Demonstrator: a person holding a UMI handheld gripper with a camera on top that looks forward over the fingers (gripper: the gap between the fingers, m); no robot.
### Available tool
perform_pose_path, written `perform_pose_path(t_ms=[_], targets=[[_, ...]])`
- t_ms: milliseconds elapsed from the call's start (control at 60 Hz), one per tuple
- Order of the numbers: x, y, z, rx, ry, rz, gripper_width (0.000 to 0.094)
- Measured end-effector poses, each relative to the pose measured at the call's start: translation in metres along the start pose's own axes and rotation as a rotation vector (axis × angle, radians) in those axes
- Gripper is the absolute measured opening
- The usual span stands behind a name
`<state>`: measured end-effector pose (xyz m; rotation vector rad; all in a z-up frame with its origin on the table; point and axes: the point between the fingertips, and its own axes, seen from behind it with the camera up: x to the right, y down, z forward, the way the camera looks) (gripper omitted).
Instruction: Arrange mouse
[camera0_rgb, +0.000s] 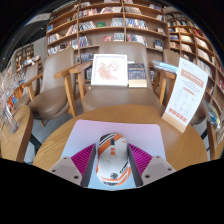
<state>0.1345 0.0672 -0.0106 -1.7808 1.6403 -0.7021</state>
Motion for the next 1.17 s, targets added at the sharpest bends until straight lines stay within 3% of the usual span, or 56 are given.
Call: perform_pose_path(t_ms=[67, 83, 117, 400, 667, 867, 1167], targets=[[0.000, -0.006, -0.012, 0.018, -0.001, 0.022, 0.0845], [0.000, -0.007, -0.016, 0.022, -0.002, 0.021, 0.0865], [-0.001, -0.010, -0.027, 0.028, -0.001, 0.017, 0.0830], [0.017, -0.010, -0.184, 0.168, 0.041, -0.011, 0.0857], [0.045, 0.057, -0.303, 0.218, 0.071, -0.023, 0.0858], [0.056, 0.104, -0.346, 0.227, 0.072, -0.027, 0.0855], [0.064, 0.131, -0.373, 0.250, 0.066, -0.015, 0.0855]])
